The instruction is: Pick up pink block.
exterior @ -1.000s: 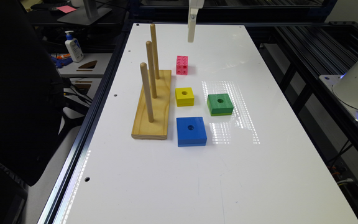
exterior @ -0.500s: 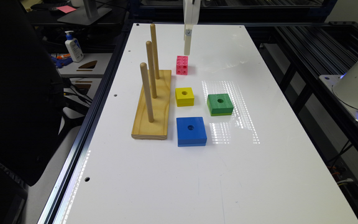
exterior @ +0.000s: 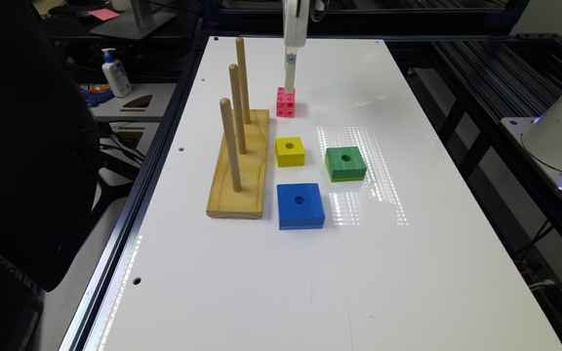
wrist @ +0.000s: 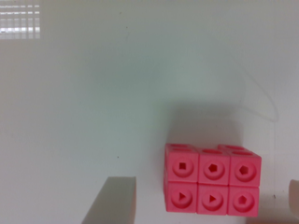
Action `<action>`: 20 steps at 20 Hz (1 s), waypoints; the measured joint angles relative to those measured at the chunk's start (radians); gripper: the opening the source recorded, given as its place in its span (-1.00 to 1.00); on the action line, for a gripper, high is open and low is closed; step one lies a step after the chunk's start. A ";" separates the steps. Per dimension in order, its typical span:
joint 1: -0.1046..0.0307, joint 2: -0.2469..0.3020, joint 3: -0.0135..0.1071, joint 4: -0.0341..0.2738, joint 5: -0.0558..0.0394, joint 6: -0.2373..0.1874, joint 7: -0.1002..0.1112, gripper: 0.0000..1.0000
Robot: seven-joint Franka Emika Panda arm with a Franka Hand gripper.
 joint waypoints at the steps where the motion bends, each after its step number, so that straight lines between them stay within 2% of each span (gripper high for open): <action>1: 0.000 0.000 0.000 0.000 0.0000 0.000 0.000 1.00; 5: 0.000 0.013 0.001 0.000 0.0000 0.004 0.000 1.00; 10: 0.000 0.059 0.003 0.003 0.0000 0.046 0.000 1.00; 13: 0.000 0.072 0.004 0.005 0.0000 0.052 0.000 1.00; 16: 0.000 0.104 0.006 0.005 0.0000 0.083 0.001 1.00; 20: 0.001 0.133 0.020 0.012 0.0000 0.109 0.010 1.00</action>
